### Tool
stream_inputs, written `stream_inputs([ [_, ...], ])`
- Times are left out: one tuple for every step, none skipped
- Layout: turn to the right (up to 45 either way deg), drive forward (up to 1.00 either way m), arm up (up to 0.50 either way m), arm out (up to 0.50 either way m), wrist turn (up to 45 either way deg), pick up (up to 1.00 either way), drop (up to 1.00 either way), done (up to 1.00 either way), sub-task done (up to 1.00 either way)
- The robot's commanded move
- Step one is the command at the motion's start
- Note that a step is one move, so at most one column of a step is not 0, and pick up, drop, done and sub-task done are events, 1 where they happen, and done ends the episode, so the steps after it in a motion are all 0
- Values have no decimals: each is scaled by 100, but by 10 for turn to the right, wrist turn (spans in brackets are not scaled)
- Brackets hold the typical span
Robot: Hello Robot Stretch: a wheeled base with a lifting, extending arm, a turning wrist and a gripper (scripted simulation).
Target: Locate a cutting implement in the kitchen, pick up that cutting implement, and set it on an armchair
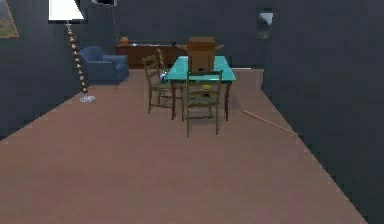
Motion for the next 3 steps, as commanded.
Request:
stream_inputs([
  [420, 0, 0, 0, 0, 0, 0, 0, 0],
  [0, 5, 0, 0, 0, 0, 0, 0, 0],
  [-450, 0, 0, 0, 0, 0, 0, 0, 0],
])
